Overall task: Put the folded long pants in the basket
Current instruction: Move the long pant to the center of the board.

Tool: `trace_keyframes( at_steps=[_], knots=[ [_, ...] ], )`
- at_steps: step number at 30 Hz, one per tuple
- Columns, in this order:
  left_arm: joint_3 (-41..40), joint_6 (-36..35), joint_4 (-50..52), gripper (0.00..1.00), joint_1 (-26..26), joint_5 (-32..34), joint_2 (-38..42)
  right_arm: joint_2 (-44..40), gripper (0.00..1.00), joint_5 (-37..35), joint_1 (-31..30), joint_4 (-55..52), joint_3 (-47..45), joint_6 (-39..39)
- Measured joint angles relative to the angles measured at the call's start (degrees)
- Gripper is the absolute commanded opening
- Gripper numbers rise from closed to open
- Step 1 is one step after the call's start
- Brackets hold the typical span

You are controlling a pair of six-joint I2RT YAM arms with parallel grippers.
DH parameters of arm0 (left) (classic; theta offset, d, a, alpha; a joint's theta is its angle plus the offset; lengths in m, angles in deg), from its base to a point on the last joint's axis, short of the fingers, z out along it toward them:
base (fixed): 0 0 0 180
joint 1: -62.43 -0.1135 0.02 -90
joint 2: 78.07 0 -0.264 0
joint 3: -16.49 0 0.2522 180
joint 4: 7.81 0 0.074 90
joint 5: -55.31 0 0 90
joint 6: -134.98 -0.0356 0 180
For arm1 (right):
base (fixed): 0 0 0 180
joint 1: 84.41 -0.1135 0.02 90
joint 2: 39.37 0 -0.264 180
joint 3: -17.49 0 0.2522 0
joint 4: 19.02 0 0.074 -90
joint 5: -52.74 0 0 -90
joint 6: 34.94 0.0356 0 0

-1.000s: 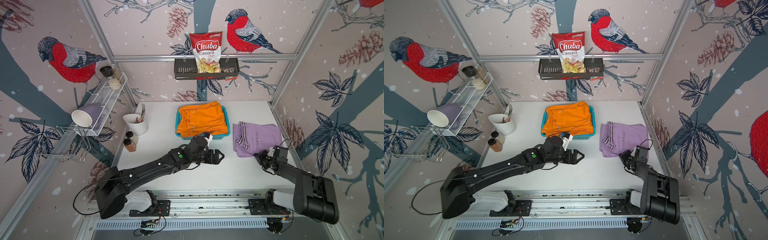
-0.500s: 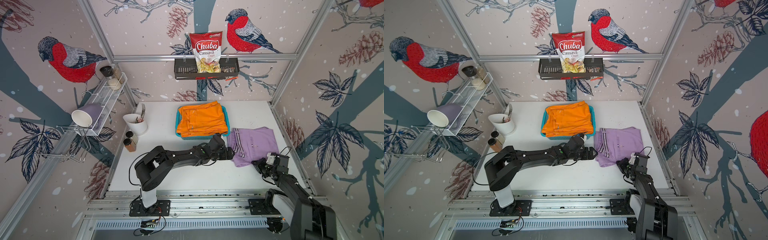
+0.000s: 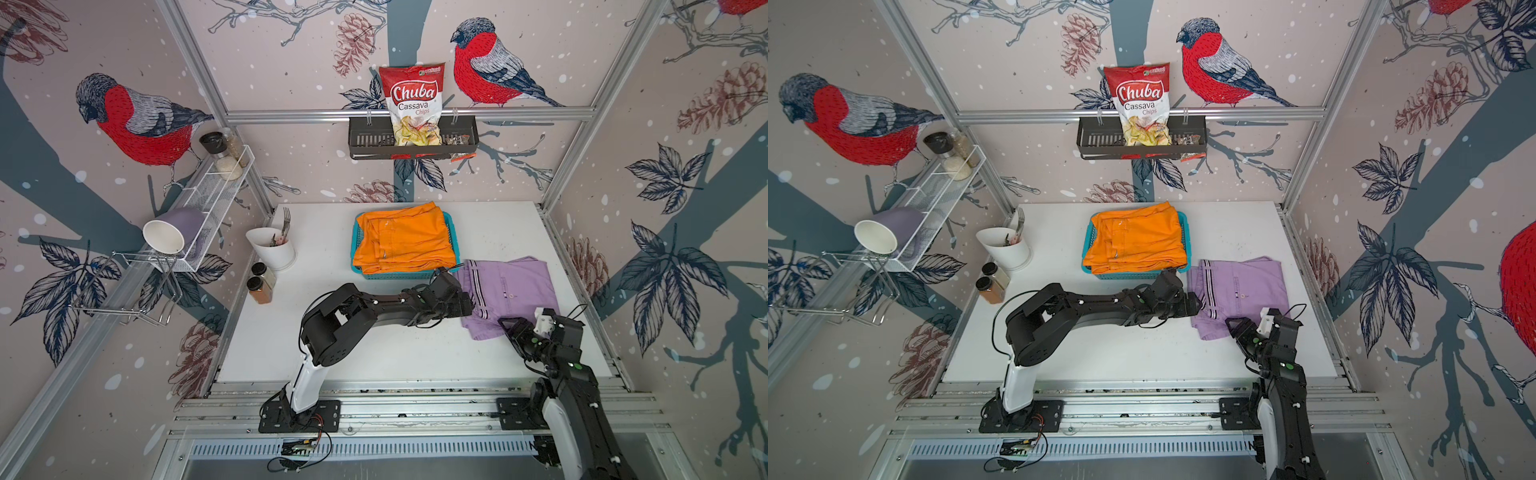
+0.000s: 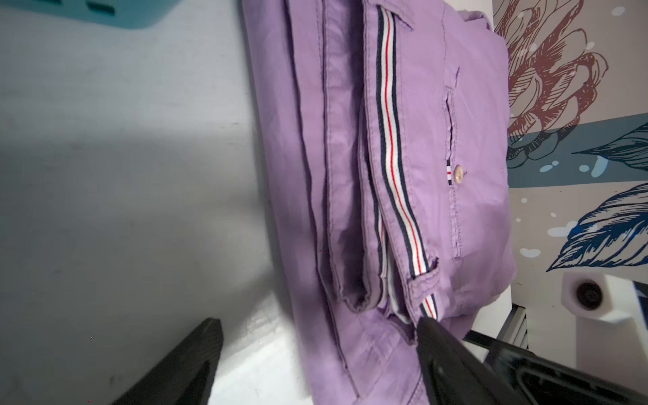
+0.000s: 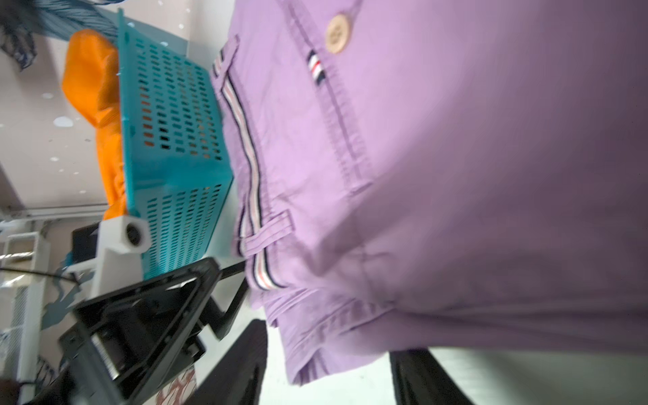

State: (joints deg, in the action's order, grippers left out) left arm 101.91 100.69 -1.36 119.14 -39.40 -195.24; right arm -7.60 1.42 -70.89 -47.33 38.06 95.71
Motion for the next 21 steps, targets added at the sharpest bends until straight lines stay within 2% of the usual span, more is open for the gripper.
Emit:
trace_keyframes(
  at_steps=[7,13,16,21],
  knots=[
    [2.4,0.5,-1.6,0.92,0.1,1.3,-2.5,-9.1,0.76,9.0,0.0,1.4,-0.3,3.5],
    [5.6,1.2,-2.7,0.91,0.1,1.7,-5.1,-14.4,0.80,11.4,0.0,-1.2,7.9,4.7],
    [6.4,1.5,-2.6,0.90,0.1,1.8,-5.7,-14.0,0.81,11.9,0.0,-2.6,11.9,4.7],
    [7.3,2.4,-3.9,0.89,0.1,2.7,-6.9,-5.6,0.80,12.1,0.1,-1.9,15.6,4.7]
  ],
)
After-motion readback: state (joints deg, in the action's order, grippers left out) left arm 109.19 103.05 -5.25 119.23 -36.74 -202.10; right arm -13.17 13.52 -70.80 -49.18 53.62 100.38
